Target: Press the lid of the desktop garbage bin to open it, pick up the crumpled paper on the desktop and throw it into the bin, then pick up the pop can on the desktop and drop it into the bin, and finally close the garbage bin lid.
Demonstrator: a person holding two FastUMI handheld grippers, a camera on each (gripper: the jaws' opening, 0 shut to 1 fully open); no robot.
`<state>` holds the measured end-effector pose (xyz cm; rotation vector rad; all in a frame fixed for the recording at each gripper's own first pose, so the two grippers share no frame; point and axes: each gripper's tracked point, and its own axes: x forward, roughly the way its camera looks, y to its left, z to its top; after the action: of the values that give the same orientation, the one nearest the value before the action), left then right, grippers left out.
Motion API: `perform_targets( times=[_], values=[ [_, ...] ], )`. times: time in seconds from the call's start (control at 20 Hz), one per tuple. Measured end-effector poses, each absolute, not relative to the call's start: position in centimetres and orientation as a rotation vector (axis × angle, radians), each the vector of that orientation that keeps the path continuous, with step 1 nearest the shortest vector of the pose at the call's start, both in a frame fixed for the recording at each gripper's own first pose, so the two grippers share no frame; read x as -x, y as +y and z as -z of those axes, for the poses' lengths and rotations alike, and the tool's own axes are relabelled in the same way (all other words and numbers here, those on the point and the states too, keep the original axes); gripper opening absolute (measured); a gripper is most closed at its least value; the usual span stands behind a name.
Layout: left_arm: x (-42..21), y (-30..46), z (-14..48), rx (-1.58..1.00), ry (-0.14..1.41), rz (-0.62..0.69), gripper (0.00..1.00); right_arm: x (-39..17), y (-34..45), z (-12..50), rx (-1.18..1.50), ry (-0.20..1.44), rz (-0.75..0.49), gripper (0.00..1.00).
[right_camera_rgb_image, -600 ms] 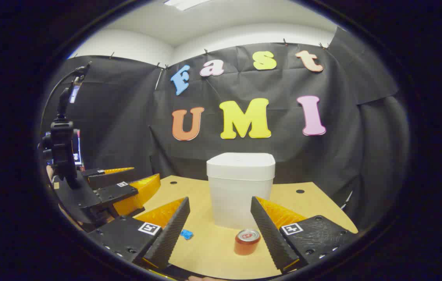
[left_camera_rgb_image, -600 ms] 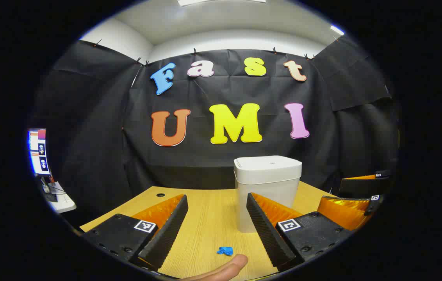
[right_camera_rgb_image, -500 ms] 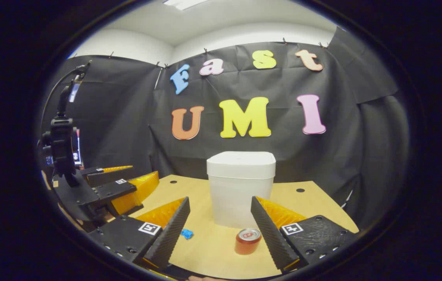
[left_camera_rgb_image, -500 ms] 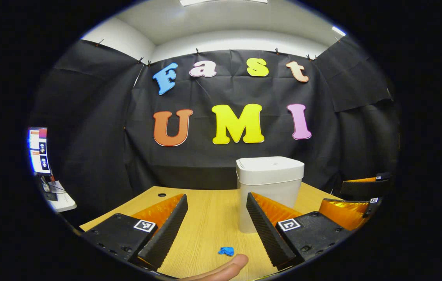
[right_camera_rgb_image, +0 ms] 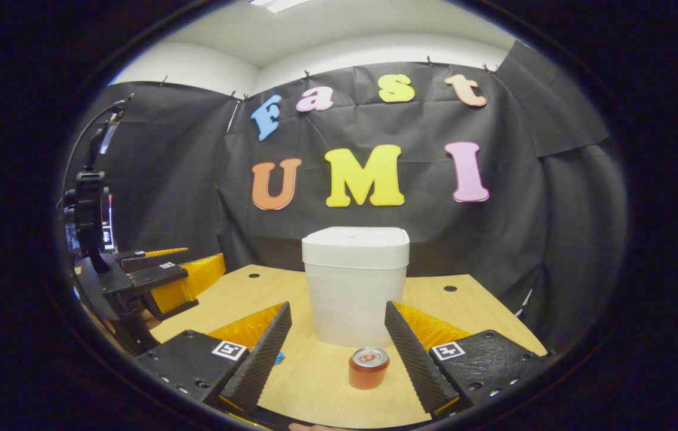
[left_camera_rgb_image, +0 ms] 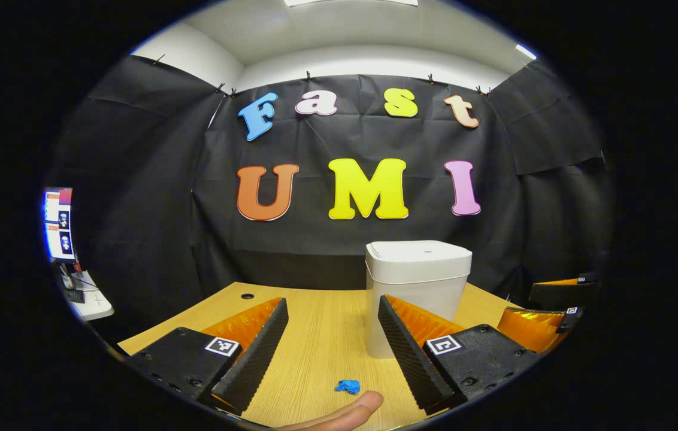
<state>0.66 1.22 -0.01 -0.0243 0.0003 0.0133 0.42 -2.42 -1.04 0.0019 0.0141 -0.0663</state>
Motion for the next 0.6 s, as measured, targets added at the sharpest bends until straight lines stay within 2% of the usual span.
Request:
perform_targets(
  times=[0.6],
  values=[
    [-0.7, 1.1, 0.2, 0.006, 0.01, 0.004, 0.98, -1.4, -4.9, 1.1, -0.017, 0.014, 0.103, 0.95]
  ],
)
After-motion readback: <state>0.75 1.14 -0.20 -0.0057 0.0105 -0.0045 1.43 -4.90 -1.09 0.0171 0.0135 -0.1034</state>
